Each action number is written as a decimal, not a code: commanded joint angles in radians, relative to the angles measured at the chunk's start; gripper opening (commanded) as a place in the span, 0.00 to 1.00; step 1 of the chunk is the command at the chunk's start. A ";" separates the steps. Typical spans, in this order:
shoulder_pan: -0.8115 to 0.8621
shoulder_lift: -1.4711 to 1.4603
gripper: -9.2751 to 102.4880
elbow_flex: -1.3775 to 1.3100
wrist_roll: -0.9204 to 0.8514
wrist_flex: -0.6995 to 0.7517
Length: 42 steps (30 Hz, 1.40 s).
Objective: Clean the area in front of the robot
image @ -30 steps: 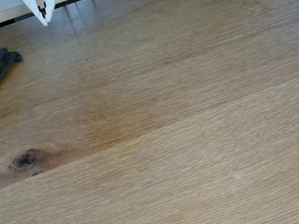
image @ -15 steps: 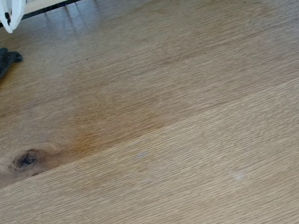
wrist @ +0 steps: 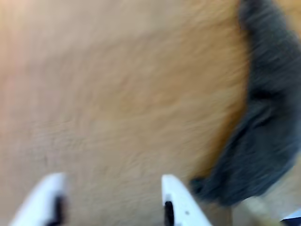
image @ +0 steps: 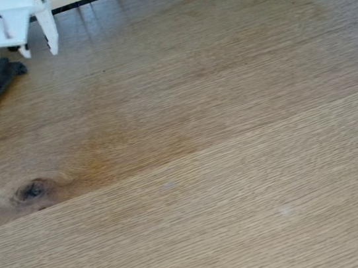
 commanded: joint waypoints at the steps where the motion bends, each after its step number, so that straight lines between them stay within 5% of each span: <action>1: 0.199 -0.232 0.40 -0.341 -0.026 -0.091; 10: 0.575 -0.726 0.41 -0.529 -0.229 -0.373; 24: 0.683 -1.161 0.34 -0.545 -0.433 -0.707; 31: 0.640 -1.198 0.08 -0.546 -0.474 -0.727; 37: 0.561 -1.055 0.08 -0.534 -0.336 -0.670; 42: 0.308 -0.692 0.08 -0.546 -0.163 -0.492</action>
